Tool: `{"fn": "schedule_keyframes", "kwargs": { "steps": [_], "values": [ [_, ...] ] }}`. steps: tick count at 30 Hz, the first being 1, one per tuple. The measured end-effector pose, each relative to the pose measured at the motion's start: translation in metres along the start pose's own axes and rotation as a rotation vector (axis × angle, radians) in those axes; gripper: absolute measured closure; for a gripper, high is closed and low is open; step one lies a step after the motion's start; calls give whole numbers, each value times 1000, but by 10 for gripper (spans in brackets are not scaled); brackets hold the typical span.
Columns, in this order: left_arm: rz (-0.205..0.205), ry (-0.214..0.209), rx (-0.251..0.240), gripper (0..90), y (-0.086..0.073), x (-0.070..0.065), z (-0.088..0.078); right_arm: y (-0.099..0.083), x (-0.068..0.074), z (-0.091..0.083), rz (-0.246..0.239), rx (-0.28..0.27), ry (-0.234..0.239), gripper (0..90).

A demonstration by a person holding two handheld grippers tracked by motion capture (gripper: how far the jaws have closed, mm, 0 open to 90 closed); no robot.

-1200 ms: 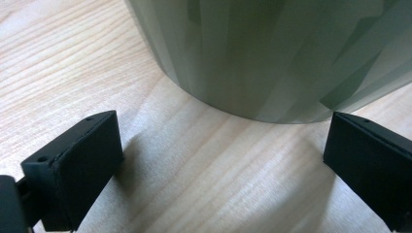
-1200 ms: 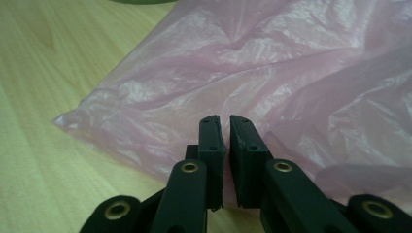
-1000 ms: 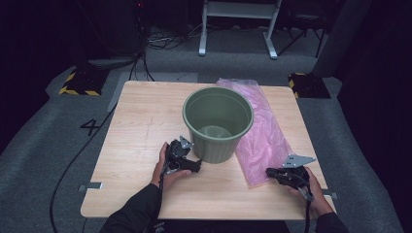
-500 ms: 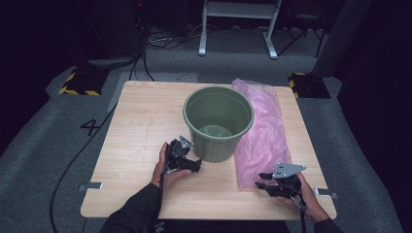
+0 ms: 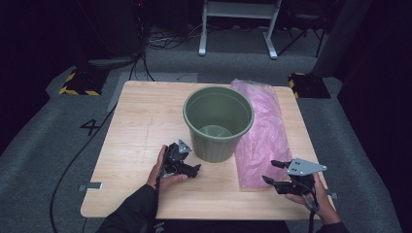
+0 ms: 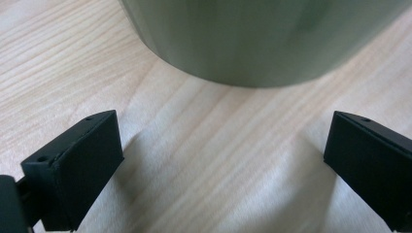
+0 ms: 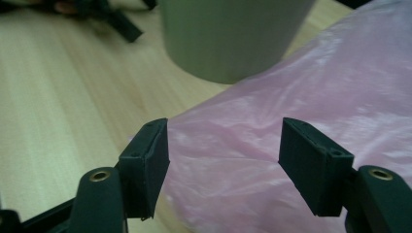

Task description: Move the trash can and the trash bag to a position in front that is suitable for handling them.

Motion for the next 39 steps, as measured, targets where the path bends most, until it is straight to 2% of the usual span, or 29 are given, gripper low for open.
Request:
{"fn": "schedule_keyframes", "kwargs": {
  "steps": [1,3,4,5,6,7,8,11,12,13,14,17,18,20,21,23,25,28,30,31,32,33,34,35,36,38,39],
  "values": [
    [5,-6,-1,1,-4,-1,-2,-5,-14,-7,43,-11,-38,382],
    [10,-8,1,2,-5,-1,-3,-7,-19,-9,58,-14,-45,388],
    [14,-13,-1,2,-7,-1,-4,-10,-26,-11,81,-15,-61,396],
    [18,-14,0,2,-10,-1,-6,-21,-44,-12,134,4,-102,408],
    [18,-14,0,2,-10,-1,-6,-25,-50,-11,158,6,-104,419],
    [29,-20,1,3,-14,-1,-8,-32,-60,-8,198,30,-117,421],
    [34,-21,-1,3,-15,-1,-9,-36,-64,-6,214,47,-121,417],
    [30,-22,0,5,-20,0,-12,-50,-75,7,258,96,-87,422],
    [30,-22,0,5,-20,0,-12,-50,-75,7,258,96,-87,422],
    [30,-17,-2,5,-21,0,-13,-54,-75,15,270,100,-41,464],
    [30,-17,-2,5,-21,0,-13,-54,-75,15,270,100,-41,464],
    [23,-14,-1,5,-23,0,-14,-58,-67,27,238,139,27,528],
    [23,-14,-1,4,-23,0,-14,-58,-67,27,238,139,27,528],
    [14,-6,-3,3,-23,-1,-14,-57,-59,32,196,143,68,539],
    [9,-4,-2,3,-24,-2,-14,-55,-52,33,168,139,107,560],
    [9,-4,-1,3,-24,-2,-14,-54,-50,34,162,137,113,567],
    [7,-5,-1,2,-23,-2,-14,-50,-38,39,129,140,144,583],
    [8,2,1,1,-23,-2,-14,-46,-28,44,97,147,158,584],
    [3,2,0,2,-23,-3,-14,-45,-25,45,93,146,161,584],
    [5,-7,-3,29,-22,-7,-16,-41,-18,49,78,141,173,584],
    [1,-19,-34,80,-22,-9,-17,-40,-16,50,73,142,175,584],
    [5,-39,-50,207,-21,-11,-18,-38,-13,51,63,143,180,584],
    [5,-39,-50,248,-21,-11,-18,-37,-10,51,57,143,185,582],
    [10,-86,-50,190,-18,-17,-17,-36,-7,52,45,141,193,578],
    [10,-86,-50,128,-18,-17,-17,-36,-7,52,45,141,193,578],
    [39,-107,-46,203,-16,-27,-16,-33,0,54,26,142,202,561],
    [39,-107,-46,184,-16,-27,-16,-32,3,55,18,145,202,551]
  ]
}}
Point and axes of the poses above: each handheld gripper's, and its own axes: z roughly forward along the jaws, y roughly out of its top, x roughly to its left, the point moved 4 cm from there along z, roughly forward along the jaws, and after that the axes turned 12 degrees about x, right-handed, at the moved point
